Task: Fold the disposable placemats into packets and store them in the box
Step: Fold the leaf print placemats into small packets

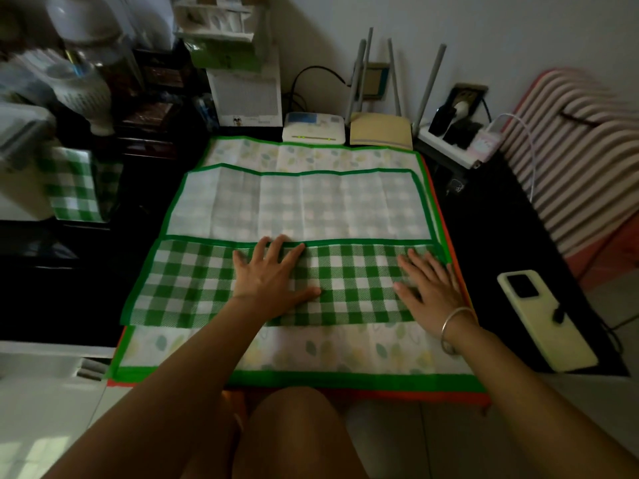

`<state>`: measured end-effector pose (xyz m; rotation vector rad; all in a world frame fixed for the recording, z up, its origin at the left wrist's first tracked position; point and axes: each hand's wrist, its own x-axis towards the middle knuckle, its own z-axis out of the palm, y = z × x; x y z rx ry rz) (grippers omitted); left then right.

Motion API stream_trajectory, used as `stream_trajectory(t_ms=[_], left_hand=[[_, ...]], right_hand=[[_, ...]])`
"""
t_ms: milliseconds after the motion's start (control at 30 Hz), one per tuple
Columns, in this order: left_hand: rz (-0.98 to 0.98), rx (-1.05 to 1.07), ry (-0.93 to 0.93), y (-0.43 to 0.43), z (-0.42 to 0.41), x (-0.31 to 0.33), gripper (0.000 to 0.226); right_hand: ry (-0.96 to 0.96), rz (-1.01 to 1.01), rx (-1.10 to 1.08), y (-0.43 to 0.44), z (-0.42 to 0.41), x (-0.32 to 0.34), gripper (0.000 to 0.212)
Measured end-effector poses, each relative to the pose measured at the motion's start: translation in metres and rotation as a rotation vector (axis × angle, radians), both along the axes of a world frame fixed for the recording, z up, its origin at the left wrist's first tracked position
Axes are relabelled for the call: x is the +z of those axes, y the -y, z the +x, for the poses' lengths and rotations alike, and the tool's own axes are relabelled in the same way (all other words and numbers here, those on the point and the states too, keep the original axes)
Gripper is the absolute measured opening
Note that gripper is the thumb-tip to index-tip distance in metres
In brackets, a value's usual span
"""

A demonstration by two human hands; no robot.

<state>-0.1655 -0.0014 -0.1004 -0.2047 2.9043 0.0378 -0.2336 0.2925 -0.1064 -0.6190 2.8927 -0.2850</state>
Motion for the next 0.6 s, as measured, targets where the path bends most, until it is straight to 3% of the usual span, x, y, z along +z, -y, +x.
stream_trajectory(t_ms=[67,133,233,400,600], left_hand=[[-0.007,-0.005,-0.001,0.001,0.000,0.001,0.103],[-0.005,-0.003,0.005,0.002,0.001,0.002,0.104],[0.000,-0.001,0.009,0.002,0.000,0.003,0.103],[-0.010,-0.005,-0.049,-0.001,0.008,-0.001,0.096],[0.032,0.022,-0.096,-0.004,0.014,-0.008,0.090]], right_hand=[[0.018,-0.255,-0.067,0.000,0.002,0.006,0.053],[-0.039,-0.377,-0.088,0.004,0.002,0.012,0.048],[-0.100,-0.276,-0.016,0.014,0.003,0.016,0.052],[-0.035,-0.208,0.140,0.057,0.003,0.021,0.071],[-0.033,0.167,0.248,0.096,-0.013,0.008,0.058]])
